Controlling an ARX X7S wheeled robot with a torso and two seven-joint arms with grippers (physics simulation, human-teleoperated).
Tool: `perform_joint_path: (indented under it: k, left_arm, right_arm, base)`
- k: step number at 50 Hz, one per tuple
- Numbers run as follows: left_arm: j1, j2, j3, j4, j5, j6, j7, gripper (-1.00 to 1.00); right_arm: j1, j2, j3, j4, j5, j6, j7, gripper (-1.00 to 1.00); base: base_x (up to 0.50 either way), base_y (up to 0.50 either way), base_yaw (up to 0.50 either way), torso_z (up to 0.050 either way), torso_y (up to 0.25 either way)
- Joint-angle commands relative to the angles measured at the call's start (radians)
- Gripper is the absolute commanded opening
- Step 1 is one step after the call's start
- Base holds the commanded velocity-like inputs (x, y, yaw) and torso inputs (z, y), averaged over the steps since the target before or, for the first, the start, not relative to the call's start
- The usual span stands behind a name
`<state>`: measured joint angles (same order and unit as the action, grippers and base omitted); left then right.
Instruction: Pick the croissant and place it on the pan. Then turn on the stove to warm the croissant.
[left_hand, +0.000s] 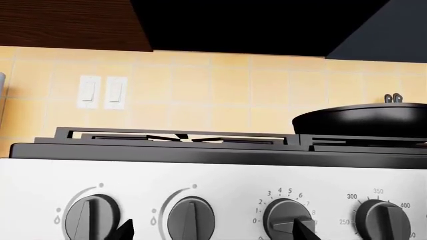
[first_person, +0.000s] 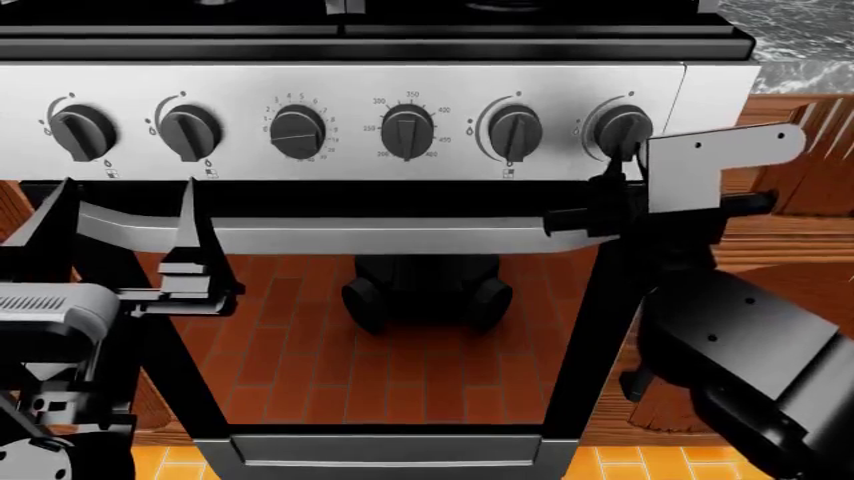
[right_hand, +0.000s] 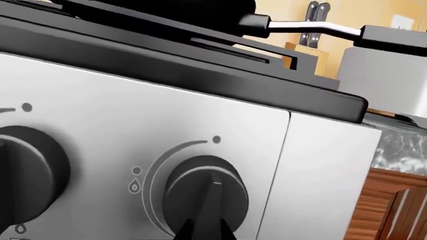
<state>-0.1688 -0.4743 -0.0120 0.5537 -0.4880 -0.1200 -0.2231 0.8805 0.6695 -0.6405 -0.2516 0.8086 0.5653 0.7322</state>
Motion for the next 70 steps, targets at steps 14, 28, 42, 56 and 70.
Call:
perform_joint_path:
  k: [14,28,42,56,70]
  left_arm:
    - [-0.001,-0.006,0.002,0.003,-0.003,-0.001,-0.005,1.0]
    - [-0.003,-0.009,0.003,0.004,-0.002,-0.001,-0.009,1.0]
    - [-0.009,-0.011,0.009,-0.001,0.002,-0.002,-0.011,1.0]
    - [-0.004,-0.012,0.008,0.001,0.002,0.002,-0.014,1.0]
    - [0.0,-0.014,0.009,0.003,0.0,0.004,-0.017,1.0]
  right_arm:
    - [0.067,0.042,-0.055,-0.009,-0.041,0.075,-0.082,-1.0]
    - [0.116,0.073,-0.111,-0.018,-0.087,0.124,-0.13,-1.0]
    - [0.17,0.106,-0.162,-0.043,-0.129,0.176,-0.175,-1.0]
    - [0.205,0.117,-0.179,-0.054,-0.146,0.207,-0.191,-1.0]
    - [0.241,0.129,-0.226,-0.074,-0.181,0.235,-0.23,-1.0]
  base:
    - [0.0,0.0,0.0,0.0,0.001]
    - [0.0,0.0,0.0,0.0,0.0]
    - [0.0,0.0,0.0,0.0,0.0]
    - [0.0,0.0,0.0,0.001,0.0]
    - [0.0,0.0,0.0,0.0,0.0]
